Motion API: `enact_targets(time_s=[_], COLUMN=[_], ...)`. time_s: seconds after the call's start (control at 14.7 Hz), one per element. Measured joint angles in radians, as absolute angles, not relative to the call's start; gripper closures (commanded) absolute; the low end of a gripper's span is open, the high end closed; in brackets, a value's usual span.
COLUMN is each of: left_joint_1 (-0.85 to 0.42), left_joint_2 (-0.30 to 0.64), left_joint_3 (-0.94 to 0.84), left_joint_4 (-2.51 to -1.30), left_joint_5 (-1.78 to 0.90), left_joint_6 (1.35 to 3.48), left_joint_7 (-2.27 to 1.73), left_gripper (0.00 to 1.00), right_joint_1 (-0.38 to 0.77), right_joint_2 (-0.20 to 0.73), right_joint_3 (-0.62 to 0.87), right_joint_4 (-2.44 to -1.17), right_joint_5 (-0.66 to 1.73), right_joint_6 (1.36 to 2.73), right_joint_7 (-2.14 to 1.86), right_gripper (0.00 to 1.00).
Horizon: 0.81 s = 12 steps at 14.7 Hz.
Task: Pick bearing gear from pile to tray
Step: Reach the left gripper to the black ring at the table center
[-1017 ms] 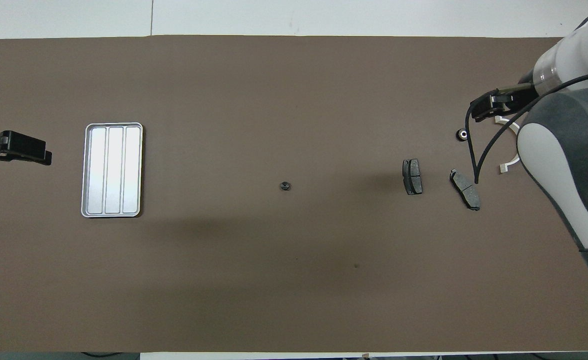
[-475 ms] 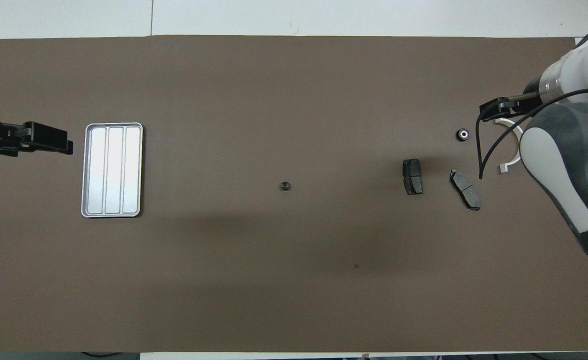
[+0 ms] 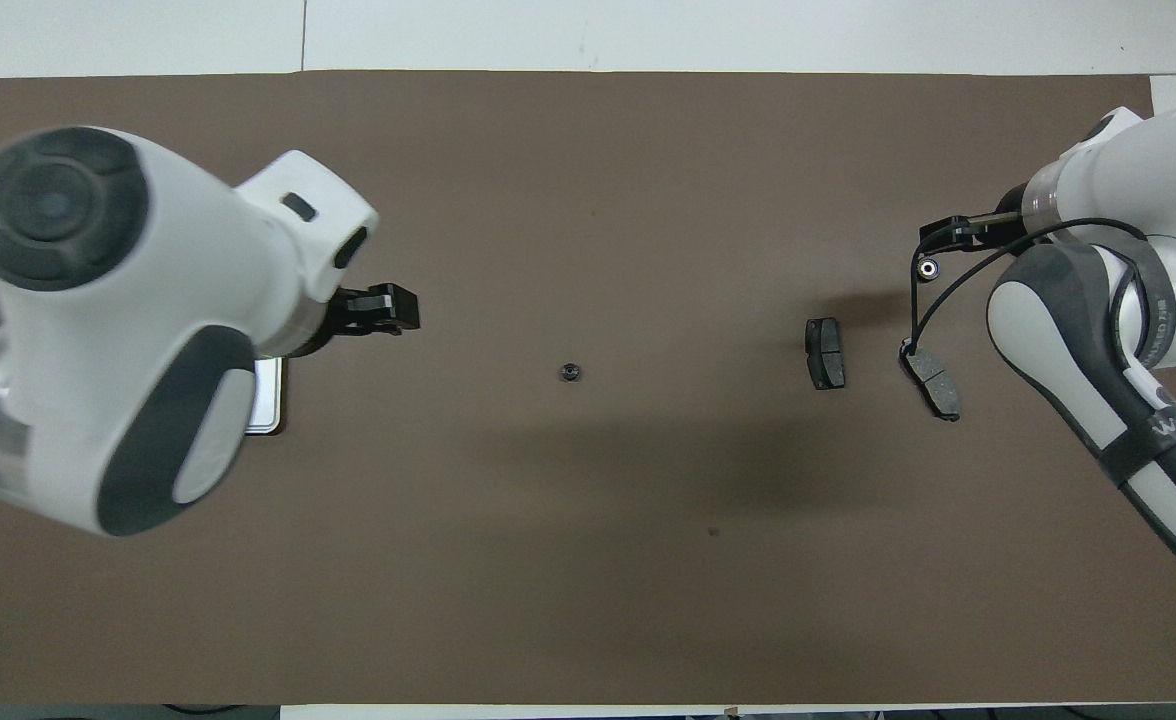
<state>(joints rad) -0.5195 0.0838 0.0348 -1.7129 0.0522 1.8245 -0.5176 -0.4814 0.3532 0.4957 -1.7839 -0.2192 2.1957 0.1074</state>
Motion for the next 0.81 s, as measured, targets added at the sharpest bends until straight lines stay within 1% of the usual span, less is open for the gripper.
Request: enact_targets(time_s=[0.14, 0.27, 0.47, 0.54, 0.68, 0.81], left_joint_1=[-0.562, -0.583, -0.602, -0.602, -0.602, -0.603], left_joint_2=[0.165, 0.253, 0.411, 0.448, 0.484, 0.488], left_joint_3=[0.035, 0.036, 0.037, 0.037, 0.037, 0.037], left_joint_4=[-1.714, -1.704, -1.626, -1.606, -1.592, -1.591], left_joint_5=[0.054, 0.054, 0.054, 0.054, 0.053, 0.042], left_joint_6=[1.905, 1.943, 2.009, 2.038, 2.092, 2.123], left_joint_7=[-0.576, -0.602, -0.647, -0.651, -0.655, -0.657], left_gripper=[0.00, 0.00, 0.00, 0.00, 0.00, 0.00], right_joint_1=[-0.482, -0.482, -0.479, -0.479, -0.479, -0.479], right_joint_2=[0.374, 0.394, 0.429, 0.444, 0.475, 0.496], right_joint_3=[0.493, 0.492, 0.492, 0.492, 0.492, 0.492], right_joint_4=[-1.784, -1.785, -1.786, -1.787, -1.788, -1.787], right_joint_5=[-0.228, -0.270, -0.323, -0.342, -0.380, -0.387], right_joint_6=[2.210, 2.220, 2.233, 2.246, 2.261, 2.266], right_joint_7=[0.174, 0.256, 0.345, 0.368, 0.425, 0.470], right_gripper=[0.00, 0.00, 0.00, 0.00, 0.00, 0.00])
